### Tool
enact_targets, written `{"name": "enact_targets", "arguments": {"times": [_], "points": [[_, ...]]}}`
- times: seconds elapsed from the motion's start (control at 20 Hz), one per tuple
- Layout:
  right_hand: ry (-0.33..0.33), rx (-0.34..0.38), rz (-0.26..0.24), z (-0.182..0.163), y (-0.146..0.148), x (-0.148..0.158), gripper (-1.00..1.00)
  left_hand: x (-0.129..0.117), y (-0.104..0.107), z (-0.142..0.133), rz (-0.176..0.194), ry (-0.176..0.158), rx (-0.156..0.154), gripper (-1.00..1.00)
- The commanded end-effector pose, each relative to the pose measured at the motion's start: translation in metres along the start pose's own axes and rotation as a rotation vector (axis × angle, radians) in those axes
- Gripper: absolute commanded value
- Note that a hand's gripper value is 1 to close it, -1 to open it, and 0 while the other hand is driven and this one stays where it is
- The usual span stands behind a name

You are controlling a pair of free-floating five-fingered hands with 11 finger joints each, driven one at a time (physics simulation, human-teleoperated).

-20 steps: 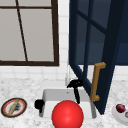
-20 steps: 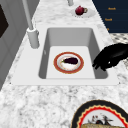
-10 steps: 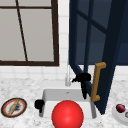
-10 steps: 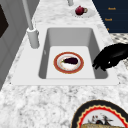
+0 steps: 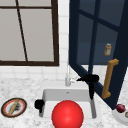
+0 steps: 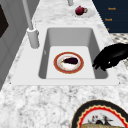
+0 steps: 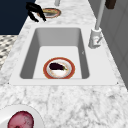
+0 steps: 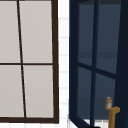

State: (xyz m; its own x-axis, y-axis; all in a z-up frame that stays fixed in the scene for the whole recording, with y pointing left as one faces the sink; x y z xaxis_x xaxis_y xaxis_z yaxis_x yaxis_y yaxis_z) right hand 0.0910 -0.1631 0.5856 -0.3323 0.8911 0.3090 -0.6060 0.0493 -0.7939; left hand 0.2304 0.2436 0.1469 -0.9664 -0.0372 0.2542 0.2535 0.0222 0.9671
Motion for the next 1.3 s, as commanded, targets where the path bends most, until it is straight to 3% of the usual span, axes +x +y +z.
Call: {"name": "enact_targets", "arguments": {"times": [0.0,0.3,0.5,0.75,1.0,1.25], "points": [[-0.016,0.007,0.010,-0.012,0.015,-0.038,-1.00,0.000,0.000,0.000,0.000,0.000,0.000,0.00],[-0.062,-0.099,0.067,-0.019,0.008,-0.064,-1.00,0.000,0.000,0.000,0.000,0.000,0.000,0.00],[-0.106,-0.132,0.089,-0.024,0.001,-0.081,-1.00,0.000,0.000,0.000,0.000,0.000,0.000,0.00],[-0.175,-0.125,0.013,-0.019,-0.015,-0.100,-1.00,0.000,0.000,0.000,0.000,0.000,0.000,0.00],[-0.221,-0.112,0.034,-0.022,-0.027,-0.128,-1.00,0.000,0.000,0.000,0.000,0.000,0.000,0.00],[-0.301,-0.093,0.022,-0.028,-0.035,-0.157,-1.00,0.000,0.000,0.000,0.000,0.000,0.000,0.00]]}}
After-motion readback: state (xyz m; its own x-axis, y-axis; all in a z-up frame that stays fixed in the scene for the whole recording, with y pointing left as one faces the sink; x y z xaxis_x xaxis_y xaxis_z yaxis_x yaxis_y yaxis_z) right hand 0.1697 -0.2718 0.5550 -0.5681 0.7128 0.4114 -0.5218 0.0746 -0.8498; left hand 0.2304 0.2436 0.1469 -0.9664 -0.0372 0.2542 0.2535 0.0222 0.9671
